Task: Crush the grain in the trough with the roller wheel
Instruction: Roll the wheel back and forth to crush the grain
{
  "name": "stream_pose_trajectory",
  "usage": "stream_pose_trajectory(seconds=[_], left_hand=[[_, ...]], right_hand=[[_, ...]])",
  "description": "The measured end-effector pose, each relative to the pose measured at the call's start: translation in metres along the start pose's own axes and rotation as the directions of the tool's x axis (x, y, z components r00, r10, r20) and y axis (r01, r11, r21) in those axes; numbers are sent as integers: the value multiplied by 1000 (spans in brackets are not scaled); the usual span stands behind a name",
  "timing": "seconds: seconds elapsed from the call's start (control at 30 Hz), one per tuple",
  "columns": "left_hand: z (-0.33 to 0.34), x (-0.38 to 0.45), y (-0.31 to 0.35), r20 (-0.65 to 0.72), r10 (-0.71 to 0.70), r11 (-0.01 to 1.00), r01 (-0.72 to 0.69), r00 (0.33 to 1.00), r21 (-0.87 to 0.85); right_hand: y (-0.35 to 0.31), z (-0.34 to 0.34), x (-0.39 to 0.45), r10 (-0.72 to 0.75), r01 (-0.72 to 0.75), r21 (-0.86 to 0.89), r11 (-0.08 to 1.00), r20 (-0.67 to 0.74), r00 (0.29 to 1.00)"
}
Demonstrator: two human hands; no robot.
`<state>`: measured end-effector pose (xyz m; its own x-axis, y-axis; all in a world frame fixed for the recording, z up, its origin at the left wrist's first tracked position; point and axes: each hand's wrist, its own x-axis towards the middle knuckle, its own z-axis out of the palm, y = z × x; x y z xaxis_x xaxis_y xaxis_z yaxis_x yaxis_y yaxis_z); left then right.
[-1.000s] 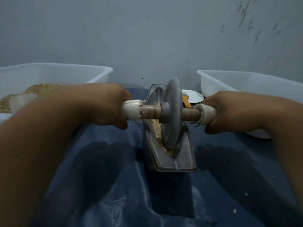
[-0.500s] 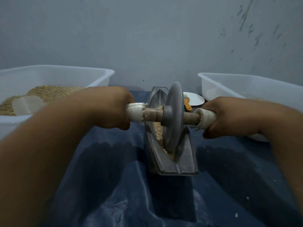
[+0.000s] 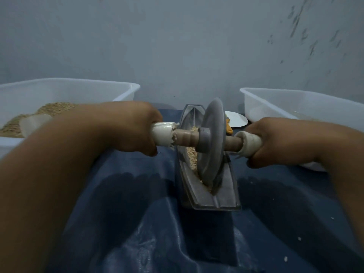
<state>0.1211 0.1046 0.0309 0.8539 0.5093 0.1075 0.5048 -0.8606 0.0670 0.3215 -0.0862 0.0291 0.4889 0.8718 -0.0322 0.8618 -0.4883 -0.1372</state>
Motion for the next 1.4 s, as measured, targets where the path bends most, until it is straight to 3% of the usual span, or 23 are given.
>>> stream_pose_trajectory(seconds=[0.07, 0.17, 0.23, 0.3, 0.4, 0.5, 0.57, 0.63, 0.7, 0.77, 0.87, 0.97, 1.07, 1.13, 1.2, 1.23, 1.3, 1.4], left_hand=[[8, 5, 3, -114, -16, 999, 22, 993, 49], [28, 14, 4, -347, -37, 991, 80, 937, 110], [32, 17, 1, -338, -64, 991, 99, 939, 86], [26, 14, -2, -190, -75, 996, 84, 979, 42], [9, 4, -3, 8, -36, 999, 36, 999, -6], [1, 0, 0, -11, -20, 1000, 20, 1000, 12], [7, 3, 4, -152, -24, 996, 37, 988, 85], [19, 9, 6, -333, -13, 985, 68, 943, 156], [29, 14, 6, -420, -21, 981, 99, 907, 165], [29, 14, 3, -349, -70, 986, 118, 934, 117], [14, 7, -1, -50, -94, 995, 95, 994, 18], [1, 1, 0, 17, -61, 998, 61, 998, -3], [9, 6, 4, -159, -64, 994, 77, 985, 77], [24, 12, 6, -359, -39, 985, 96, 933, 142], [34, 18, 3, -442, -37, 983, 113, 896, 148], [36, 19, 1, -410, -58, 986, 118, 910, 122], [30, 19, -6, -220, -98, 994, 107, 971, 31], [15, 11, -10, 29, -57, 996, 59, 998, -68]], right_hand=[[-2, 10, 8, 24, -23, 16, 1000, -73, 997], [-8, 30, 22, 34, -57, -55, 997, -342, 939], [-11, 33, 25, -3, -53, -115, 992, -441, 897], [-8, 25, 21, -21, -27, -126, 992, -364, 931], [-4, 6, 7, -10, 7, -32, 999, -95, 995], [1, 0, 0, -10, 10, -6, 1000, 28, 1000], [1, 10, 8, 14, -14, 7, 1000, -8, 1000], [-2, 25, 19, 34, -36, -10, 999, -180, 983], [-5, 35, 26, 20, -52, -75, 996, -377, 926], [-7, 32, 26, -16, -33, -114, 993, -405, 914], [-5, 13, 14, -33, 17, -84, 996, -191, 981], [-1, 1, 2, -27, 26, -22, 999, -22, 999], [0, 13, 11, 3, -3, -6, 1000, -61, 998], [-3, 28, 21, 27, -30, -10, 999, -249, 968], [-7, 37, 27, -2, -38, -84, 996, -439, 899], [-9, 38, 29, -39, -25, -124, 992, -486, 873], [-9, 32, 26, -95, 19, -163, 986, -472, 876], [-4, 12, 14, -61, 38, -108, 993, -222, 973]])
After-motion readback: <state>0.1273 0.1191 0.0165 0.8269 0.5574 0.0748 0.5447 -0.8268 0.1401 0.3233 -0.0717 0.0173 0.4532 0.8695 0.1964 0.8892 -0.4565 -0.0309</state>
